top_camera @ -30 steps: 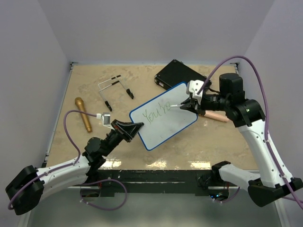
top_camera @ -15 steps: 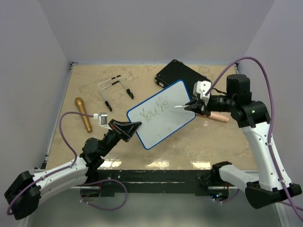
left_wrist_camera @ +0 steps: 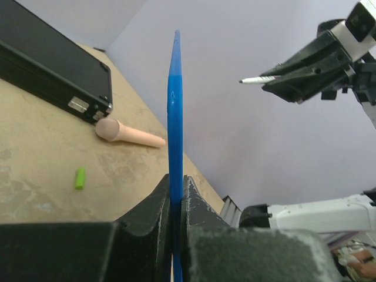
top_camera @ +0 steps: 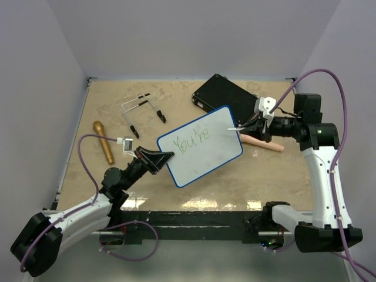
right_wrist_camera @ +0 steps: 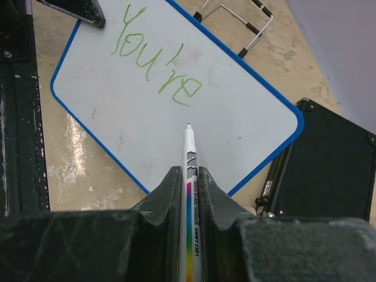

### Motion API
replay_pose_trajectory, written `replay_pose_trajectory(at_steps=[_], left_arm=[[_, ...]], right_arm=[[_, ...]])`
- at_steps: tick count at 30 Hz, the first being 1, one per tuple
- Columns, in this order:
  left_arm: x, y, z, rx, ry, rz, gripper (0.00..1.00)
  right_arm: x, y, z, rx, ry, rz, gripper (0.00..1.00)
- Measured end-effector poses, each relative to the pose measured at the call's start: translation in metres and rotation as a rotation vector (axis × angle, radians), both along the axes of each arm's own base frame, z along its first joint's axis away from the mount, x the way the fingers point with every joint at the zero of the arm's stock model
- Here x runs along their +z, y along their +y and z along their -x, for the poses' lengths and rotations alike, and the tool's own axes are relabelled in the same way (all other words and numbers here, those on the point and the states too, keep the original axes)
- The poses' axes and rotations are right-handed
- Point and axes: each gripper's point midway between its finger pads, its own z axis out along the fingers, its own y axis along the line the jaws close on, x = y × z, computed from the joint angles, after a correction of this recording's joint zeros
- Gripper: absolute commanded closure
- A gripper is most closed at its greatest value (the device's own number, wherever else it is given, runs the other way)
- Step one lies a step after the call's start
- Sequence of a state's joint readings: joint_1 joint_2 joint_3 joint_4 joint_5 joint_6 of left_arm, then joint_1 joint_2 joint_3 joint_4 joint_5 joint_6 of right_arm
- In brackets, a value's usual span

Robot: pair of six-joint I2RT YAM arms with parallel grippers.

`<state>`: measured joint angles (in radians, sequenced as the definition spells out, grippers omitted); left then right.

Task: Write a sentence on the whiteboard

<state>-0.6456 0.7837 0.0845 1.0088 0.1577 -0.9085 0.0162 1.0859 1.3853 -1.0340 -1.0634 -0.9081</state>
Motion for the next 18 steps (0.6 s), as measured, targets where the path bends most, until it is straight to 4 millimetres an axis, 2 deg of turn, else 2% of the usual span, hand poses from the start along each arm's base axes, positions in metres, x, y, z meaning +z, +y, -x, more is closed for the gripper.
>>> replay_pose_trajectory(at_steps=[5,10,15,18], left_arm=[[-0.001,-0.006,0.011,-0.072,0.014,0.006,1.0],[0.005,-0.003,0.017,-0.079,0.008,0.017,1.0],[0.006,-0.001,0.014,-0.063,0.018,0.026,1.0],[-0.001,-0.003,0.008,-0.052,0.048,0.024,1.0]], right_arm=[[-0.007,-0.006,-0.005,-0.021,0.027,-0.009,1.0],[-0.01,-0.006,-0.004,-0.046,0.051,-0.028,1.0],[0.0,-0.005,0.004,-0.072,0.032,-0.055,1.0],[0.008,-0.005,0.008,-0.083,0.008,-0.065,1.0]])
